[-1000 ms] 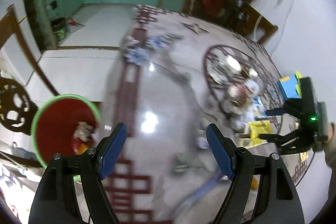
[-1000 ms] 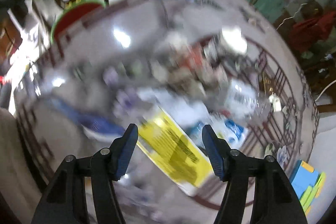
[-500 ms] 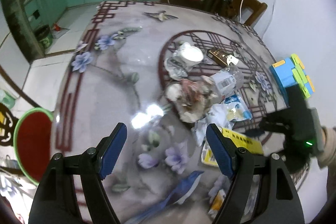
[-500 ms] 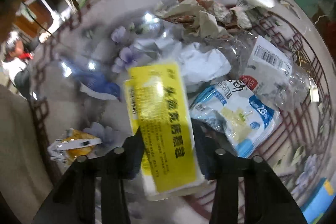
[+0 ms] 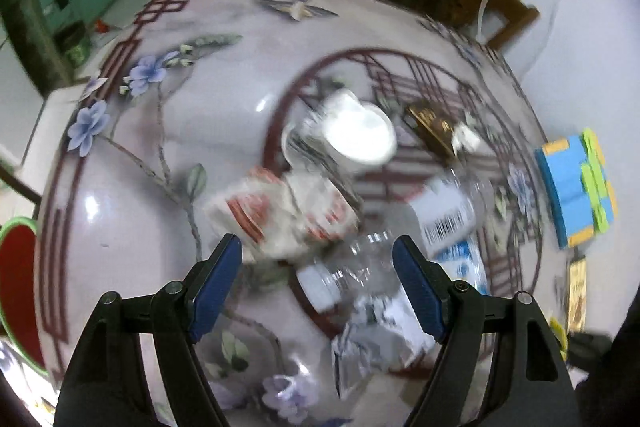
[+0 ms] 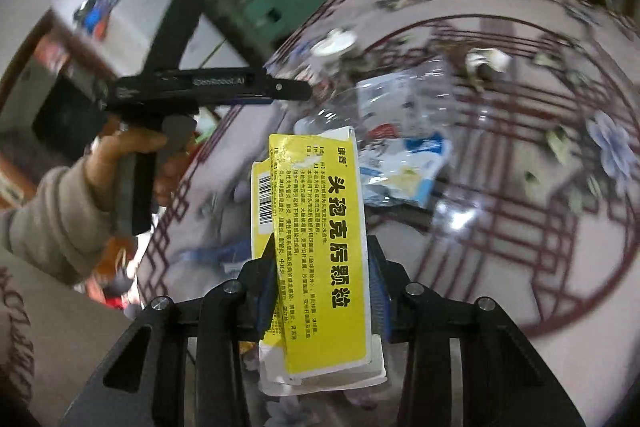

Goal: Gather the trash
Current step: 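Grasp the yellow snack packet with the right tool while the left tool grasps a crumpled wrapper, then carry both items over the red bin and open both tools to drop them, then swing both open tools back over the table toward the trash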

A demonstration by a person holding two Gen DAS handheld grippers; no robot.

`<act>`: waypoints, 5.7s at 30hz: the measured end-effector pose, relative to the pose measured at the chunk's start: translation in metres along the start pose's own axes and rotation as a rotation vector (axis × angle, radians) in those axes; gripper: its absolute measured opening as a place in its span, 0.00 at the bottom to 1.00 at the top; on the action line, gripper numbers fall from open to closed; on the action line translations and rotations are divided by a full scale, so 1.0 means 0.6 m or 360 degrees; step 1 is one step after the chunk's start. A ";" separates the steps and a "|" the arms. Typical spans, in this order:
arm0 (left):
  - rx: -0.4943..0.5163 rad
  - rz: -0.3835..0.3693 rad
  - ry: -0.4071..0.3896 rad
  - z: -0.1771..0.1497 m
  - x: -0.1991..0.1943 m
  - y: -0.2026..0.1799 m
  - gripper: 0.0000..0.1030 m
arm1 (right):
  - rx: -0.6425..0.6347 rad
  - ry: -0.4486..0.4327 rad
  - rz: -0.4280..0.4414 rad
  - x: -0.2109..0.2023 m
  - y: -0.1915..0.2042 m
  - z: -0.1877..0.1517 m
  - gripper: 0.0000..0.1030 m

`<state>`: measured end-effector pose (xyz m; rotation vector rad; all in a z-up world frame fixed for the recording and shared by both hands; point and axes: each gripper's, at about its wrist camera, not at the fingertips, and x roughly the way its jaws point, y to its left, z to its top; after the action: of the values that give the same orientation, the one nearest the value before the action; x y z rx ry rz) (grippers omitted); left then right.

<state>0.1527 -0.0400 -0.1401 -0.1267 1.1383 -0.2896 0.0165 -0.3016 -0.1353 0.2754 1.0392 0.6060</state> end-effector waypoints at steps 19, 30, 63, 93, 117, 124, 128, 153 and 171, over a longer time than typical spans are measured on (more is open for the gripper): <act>0.0030 -0.0004 -0.0139 -0.020 -0.072 0.002 0.47 | 0.0119 -0.0175 -0.0190 0.009 0.049 0.029 0.36; -0.0002 0.0095 -0.0283 -0.092 -0.185 0.034 0.48 | 0.0080 -0.0256 -0.0167 0.015 0.127 0.032 0.36; -0.0400 0.0221 -0.0429 -0.182 -0.306 0.331 0.49 | -0.0177 -0.0095 -0.0053 0.192 0.390 0.076 0.37; -0.0424 0.0228 -0.0393 -0.169 -0.331 0.565 0.48 | -0.0210 -0.0120 -0.0093 0.377 0.604 0.141 0.37; -0.0410 0.0188 -0.0328 -0.158 -0.314 0.610 0.49 | -0.0249 -0.0100 -0.0091 0.466 0.659 0.182 0.37; -0.0394 0.0194 -0.0330 -0.148 -0.310 0.613 0.52 | -0.0261 -0.0126 -0.0130 0.473 0.661 0.188 0.37; -0.0392 0.0212 -0.0345 -0.140 -0.309 0.614 0.70 | -0.0250 -0.0157 -0.0178 0.480 0.659 0.197 0.42; -0.0197 0.0093 -0.0308 -0.124 -0.288 0.503 0.73 | -0.0025 -0.0256 -0.0459 0.329 0.546 0.118 0.60; 0.0162 -0.0127 -0.0177 -0.139 -0.226 0.194 0.74 | 0.0360 0.0099 -0.0791 0.111 0.264 -0.137 0.60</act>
<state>0.0437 0.1147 -0.0851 -0.0974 1.0079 -0.4058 -0.0843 -0.1406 -0.1465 0.1850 1.1846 0.0483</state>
